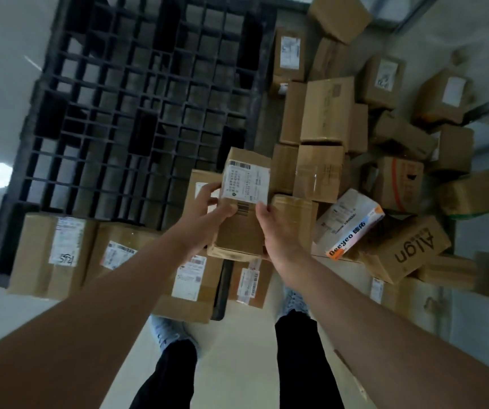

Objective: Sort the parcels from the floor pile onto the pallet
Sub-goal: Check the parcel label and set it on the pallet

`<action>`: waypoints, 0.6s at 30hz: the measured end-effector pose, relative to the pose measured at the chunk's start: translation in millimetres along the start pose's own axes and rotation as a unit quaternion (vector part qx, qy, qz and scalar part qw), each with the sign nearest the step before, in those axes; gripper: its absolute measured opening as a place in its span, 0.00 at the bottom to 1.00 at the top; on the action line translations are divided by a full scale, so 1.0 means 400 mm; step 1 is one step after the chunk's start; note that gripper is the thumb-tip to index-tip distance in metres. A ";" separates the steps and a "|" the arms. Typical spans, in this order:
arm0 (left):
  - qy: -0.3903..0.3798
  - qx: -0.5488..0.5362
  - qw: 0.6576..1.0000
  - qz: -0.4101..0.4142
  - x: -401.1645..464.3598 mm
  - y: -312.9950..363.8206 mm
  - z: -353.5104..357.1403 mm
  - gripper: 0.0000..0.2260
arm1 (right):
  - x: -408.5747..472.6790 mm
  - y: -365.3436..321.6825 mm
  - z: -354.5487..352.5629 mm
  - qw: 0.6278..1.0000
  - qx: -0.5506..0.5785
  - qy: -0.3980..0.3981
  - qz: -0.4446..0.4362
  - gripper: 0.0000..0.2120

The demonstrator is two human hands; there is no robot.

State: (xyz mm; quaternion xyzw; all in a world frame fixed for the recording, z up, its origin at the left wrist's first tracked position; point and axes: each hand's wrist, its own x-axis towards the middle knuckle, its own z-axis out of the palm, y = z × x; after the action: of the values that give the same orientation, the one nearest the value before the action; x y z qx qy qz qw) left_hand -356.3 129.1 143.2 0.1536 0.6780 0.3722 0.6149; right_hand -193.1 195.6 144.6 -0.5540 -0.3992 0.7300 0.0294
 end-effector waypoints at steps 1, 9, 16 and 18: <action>-0.004 0.005 1.000 0.004 -0.012 0.005 -0.024 0.23 | -0.010 -0.009 0.024 1.000 0.004 0.011 0.001 0.18; -0.021 0.040 0.998 0.031 -0.088 0.039 -0.193 0.23 | -0.045 -0.061 0.192 0.999 0.029 0.040 0.000 0.11; 0.053 0.062 0.995 0.055 -0.080 0.012 -0.271 0.26 | 0.034 -0.075 0.244 0.999 -0.035 -0.006 -0.007 0.13; 0.064 0.062 0.994 0.068 -0.069 -0.002 -0.293 0.28 | 0.061 -0.076 0.255 0.998 -0.068 -0.001 -0.018 0.16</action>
State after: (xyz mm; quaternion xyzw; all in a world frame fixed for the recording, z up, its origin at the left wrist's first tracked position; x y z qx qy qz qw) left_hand -461.8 73.1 158.8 0.2132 0.7258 0.3793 0.5328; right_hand -299.7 171.9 151.1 -0.5463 -0.4578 0.7014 0.0046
